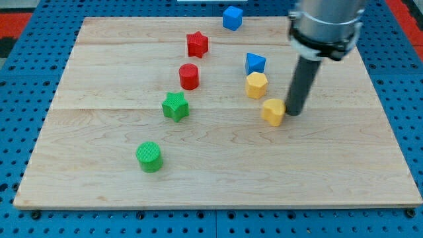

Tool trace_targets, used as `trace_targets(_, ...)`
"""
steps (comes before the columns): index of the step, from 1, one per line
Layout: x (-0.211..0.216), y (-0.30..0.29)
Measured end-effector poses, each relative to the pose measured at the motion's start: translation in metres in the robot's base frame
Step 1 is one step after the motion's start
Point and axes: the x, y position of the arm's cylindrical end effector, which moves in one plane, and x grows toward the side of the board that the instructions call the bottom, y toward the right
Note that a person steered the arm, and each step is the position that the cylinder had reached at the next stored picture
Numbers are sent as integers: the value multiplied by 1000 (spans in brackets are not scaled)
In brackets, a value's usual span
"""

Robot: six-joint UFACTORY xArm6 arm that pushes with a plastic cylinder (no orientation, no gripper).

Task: Slightly push the heart to the left

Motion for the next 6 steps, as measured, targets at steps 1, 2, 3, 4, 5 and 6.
trace_targets(1, 7, -2)
trace_targets(2, 34, -14)
trace_targets(3, 34, -37)
trace_targets(4, 37, -33)
trace_targets(5, 42, 15)
trace_targets(6, -14, 102)
